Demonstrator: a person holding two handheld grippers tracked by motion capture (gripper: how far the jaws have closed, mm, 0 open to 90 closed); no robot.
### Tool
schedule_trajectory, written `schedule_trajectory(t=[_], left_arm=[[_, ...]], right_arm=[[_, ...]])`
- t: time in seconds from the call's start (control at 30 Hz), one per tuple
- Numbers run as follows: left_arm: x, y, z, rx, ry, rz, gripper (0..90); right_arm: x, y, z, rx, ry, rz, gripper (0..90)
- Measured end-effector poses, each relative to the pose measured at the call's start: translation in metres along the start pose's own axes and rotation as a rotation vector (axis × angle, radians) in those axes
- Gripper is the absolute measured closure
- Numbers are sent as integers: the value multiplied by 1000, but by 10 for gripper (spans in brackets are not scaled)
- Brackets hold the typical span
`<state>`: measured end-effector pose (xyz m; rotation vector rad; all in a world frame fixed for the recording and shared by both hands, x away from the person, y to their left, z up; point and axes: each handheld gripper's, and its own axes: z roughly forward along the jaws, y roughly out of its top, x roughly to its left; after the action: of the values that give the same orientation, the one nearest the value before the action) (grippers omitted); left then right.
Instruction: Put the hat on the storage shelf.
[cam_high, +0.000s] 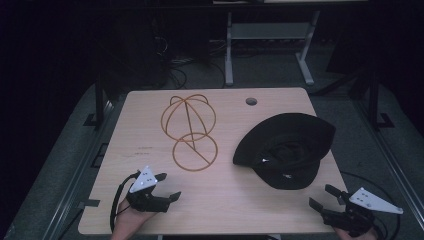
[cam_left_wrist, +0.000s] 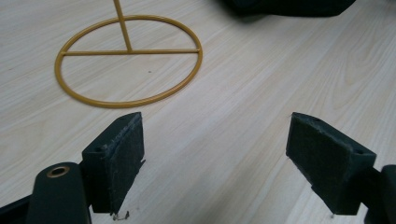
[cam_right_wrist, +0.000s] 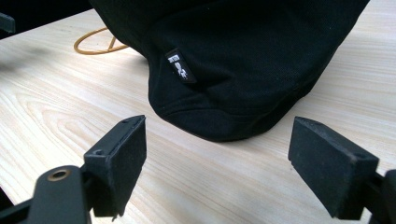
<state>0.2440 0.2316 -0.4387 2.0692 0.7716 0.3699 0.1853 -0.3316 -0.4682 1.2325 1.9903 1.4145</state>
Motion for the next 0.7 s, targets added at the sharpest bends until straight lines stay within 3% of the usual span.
schedule_trajectory(t=[0.3, 0.7], left_arm=[[-8, 3, 6, 5, -20, 6, 186], [-25, 22, 19, 8, -64, 53, 173]], right_arm=[[-1, 0, 0, -8, 10, 11, 183], [0, -1, 0, -16, 6, 15, 178]])
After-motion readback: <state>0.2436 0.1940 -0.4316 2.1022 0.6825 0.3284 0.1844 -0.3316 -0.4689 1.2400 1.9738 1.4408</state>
